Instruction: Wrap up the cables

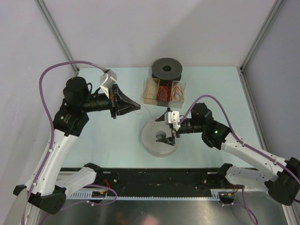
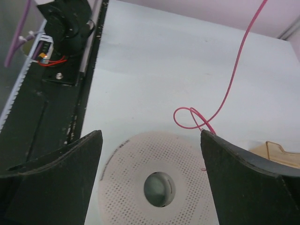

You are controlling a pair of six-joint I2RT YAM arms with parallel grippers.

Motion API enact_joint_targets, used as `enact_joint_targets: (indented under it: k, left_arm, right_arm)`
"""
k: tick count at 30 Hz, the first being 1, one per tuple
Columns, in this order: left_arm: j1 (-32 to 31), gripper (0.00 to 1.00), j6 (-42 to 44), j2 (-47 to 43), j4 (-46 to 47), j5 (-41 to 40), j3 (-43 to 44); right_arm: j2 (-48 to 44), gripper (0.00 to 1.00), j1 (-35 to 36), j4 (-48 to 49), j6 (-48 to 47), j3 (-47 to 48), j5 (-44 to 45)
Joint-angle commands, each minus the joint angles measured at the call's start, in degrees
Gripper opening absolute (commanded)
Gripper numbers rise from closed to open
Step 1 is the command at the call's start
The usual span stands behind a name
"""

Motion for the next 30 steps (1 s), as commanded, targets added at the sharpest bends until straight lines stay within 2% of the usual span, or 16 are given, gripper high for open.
enact_joint_targets:
  k: [1,9,15,19,21,22,23,25,26,30]
  left_arm:
    - [-0.8,0.0,-1.6,-0.3,1.0,2.4,2.0]
    - [-1.3,0.0,-1.4,-1.2,1.0,3.6,2.5]
    - [-1.6,0.0,-0.9,-1.6,1.0,4.1,1.7]
    - [-1.6,0.0,-0.4,-1.7,1.0,4.1,1.7]
    - [-1.6,0.0,-0.4,-1.6,1.0,4.2,1.9]
    - [-1.6,0.0,-0.5,-1.6,1.0,4.3,2.0]
    - [-1.6,0.0,-0.6,-1.5,1.0,4.4,1.9]
    - [-1.9,0.0,-0.8,-1.4,1.0,4.9,1.8]
    - [-2.1,0.0,-0.8,-1.3,1.0,5.1,1.6]
    - [-3.1,0.0,-0.8,-1.4,1.0,5.6,1.3]
  right_arm:
    - [2.7,0.87,0.9,9.0,-1.6,2.3,5.0]
    - [2.0,0.64,0.7,9.3,-1.9,2.2,7.7]
    - [-0.2,0.52,-0.3,6.7,-3.4,2.2,7.7]
    - [-1.9,0.35,-1.9,4.3,-4.5,2.3,6.9]
    - [-2.9,0.32,-2.7,3.3,-4.5,2.3,6.6]
    - [-3.1,0.33,-3.0,3.2,-4.5,2.3,6.3]
    - [-3.1,0.4,-3.1,3.1,-4.3,2.3,6.2]
    - [-2.4,0.6,-3.1,3.2,-3.8,2.3,5.0]
    - [-1.8,0.66,-3.0,3.6,-3.7,2.3,4.2]
    - [0.4,0.75,-2.1,6.0,-4.2,2.3,2.7]
